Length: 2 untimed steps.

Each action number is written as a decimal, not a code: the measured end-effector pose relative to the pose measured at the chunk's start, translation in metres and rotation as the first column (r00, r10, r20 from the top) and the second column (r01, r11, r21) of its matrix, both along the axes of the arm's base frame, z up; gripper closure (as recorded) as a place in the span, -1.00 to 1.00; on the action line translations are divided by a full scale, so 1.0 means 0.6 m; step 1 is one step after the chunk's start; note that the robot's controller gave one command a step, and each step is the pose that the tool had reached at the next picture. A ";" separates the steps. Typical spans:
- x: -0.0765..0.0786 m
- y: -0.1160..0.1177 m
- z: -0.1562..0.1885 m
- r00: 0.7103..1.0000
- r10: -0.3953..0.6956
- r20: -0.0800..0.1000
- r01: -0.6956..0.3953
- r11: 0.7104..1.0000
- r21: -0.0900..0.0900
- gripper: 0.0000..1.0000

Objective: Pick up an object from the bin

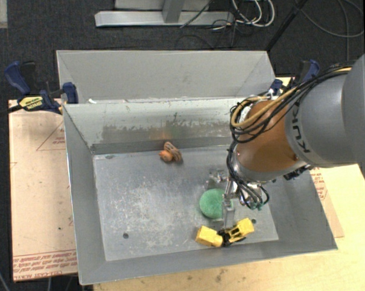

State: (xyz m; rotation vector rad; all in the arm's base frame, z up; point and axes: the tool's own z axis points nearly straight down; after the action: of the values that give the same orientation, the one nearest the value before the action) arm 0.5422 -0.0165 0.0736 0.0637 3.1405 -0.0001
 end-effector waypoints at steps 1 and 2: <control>-0.032 -0.021 -0.007 1.000 -0.007 -0.001 0.007 1.000 0.001 1.00; -0.032 -0.021 -0.007 1.000 -0.006 -0.001 0.006 1.000 0.001 1.00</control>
Offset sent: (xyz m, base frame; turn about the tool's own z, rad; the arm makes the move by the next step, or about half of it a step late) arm 0.0000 0.0000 0.0000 0.0000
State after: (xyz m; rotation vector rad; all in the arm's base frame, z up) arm 0.5230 -0.0293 0.0696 0.0734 3.1414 0.0014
